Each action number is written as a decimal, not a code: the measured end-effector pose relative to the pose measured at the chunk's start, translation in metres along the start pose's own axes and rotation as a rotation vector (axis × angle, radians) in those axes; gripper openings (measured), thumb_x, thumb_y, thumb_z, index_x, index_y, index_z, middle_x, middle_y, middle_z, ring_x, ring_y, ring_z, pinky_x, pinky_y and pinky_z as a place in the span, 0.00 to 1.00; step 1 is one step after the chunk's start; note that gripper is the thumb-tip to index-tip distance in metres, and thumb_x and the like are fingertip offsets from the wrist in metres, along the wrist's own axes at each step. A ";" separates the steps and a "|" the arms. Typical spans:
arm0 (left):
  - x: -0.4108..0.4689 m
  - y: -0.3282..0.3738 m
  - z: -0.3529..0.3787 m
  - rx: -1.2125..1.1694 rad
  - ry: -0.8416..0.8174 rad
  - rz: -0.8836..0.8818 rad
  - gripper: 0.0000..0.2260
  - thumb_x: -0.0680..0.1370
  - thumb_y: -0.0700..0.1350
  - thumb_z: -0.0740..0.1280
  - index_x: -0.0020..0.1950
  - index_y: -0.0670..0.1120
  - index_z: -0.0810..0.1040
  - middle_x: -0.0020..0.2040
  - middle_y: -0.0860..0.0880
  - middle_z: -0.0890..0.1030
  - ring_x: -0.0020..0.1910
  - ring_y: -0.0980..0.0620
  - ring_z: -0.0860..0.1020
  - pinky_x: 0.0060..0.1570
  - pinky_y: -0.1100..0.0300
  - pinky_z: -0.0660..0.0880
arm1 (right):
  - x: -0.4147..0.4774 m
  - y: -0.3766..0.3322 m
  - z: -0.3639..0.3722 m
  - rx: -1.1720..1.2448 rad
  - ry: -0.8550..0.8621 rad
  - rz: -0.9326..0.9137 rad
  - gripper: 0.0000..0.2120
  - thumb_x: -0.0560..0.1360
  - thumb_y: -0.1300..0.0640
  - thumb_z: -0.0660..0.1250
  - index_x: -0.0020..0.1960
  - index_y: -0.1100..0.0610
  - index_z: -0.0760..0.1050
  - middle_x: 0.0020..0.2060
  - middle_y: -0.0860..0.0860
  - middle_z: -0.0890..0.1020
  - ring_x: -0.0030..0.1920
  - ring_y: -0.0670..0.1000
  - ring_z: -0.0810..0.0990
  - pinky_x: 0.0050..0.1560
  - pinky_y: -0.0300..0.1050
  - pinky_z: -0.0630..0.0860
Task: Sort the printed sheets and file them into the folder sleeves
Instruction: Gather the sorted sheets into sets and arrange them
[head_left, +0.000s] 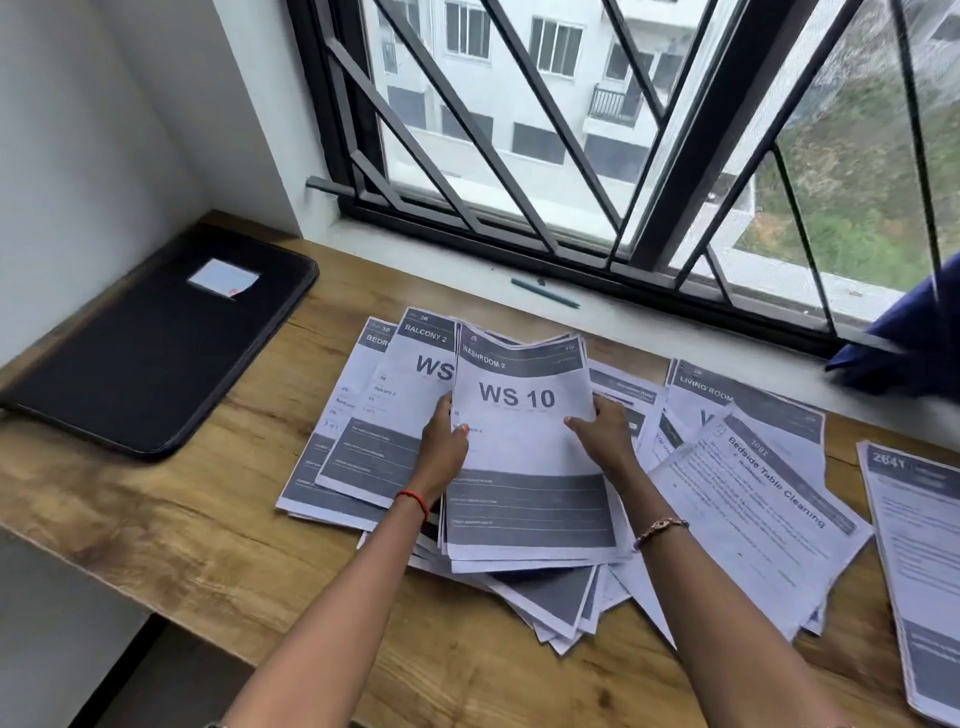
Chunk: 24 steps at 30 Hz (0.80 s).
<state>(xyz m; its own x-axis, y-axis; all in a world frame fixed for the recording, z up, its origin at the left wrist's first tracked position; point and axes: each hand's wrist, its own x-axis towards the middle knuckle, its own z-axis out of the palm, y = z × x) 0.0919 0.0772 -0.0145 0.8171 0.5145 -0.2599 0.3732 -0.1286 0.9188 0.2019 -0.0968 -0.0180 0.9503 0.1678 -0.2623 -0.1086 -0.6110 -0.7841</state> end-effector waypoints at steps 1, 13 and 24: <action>0.000 0.000 -0.001 -0.029 -0.015 0.003 0.22 0.78 0.31 0.56 0.72 0.46 0.64 0.65 0.47 0.73 0.58 0.53 0.70 0.57 0.64 0.66 | 0.001 0.003 0.001 -0.003 -0.005 -0.007 0.20 0.70 0.58 0.71 0.61 0.61 0.76 0.58 0.58 0.79 0.58 0.60 0.76 0.60 0.58 0.74; 0.003 0.006 -0.032 -0.264 -0.019 0.002 0.18 0.79 0.31 0.57 0.67 0.41 0.69 0.60 0.43 0.77 0.56 0.48 0.76 0.55 0.58 0.73 | -0.018 -0.028 -0.012 0.422 -0.094 0.137 0.18 0.70 0.66 0.71 0.58 0.67 0.75 0.53 0.61 0.80 0.40 0.51 0.79 0.31 0.33 0.75; 0.047 -0.013 -0.077 0.323 0.113 -0.129 0.24 0.80 0.45 0.61 0.73 0.39 0.60 0.72 0.38 0.60 0.71 0.39 0.55 0.67 0.50 0.59 | -0.004 -0.038 0.027 0.482 0.063 0.257 0.16 0.69 0.71 0.70 0.57 0.71 0.75 0.50 0.59 0.79 0.46 0.57 0.78 0.36 0.38 0.79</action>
<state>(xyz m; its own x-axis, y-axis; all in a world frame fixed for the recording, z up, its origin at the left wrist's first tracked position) 0.0915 0.1680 -0.0156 0.7075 0.6318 -0.3166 0.6041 -0.3082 0.7349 0.1941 -0.0529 -0.0024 0.8896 0.0046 -0.4567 -0.4467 -0.1998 -0.8721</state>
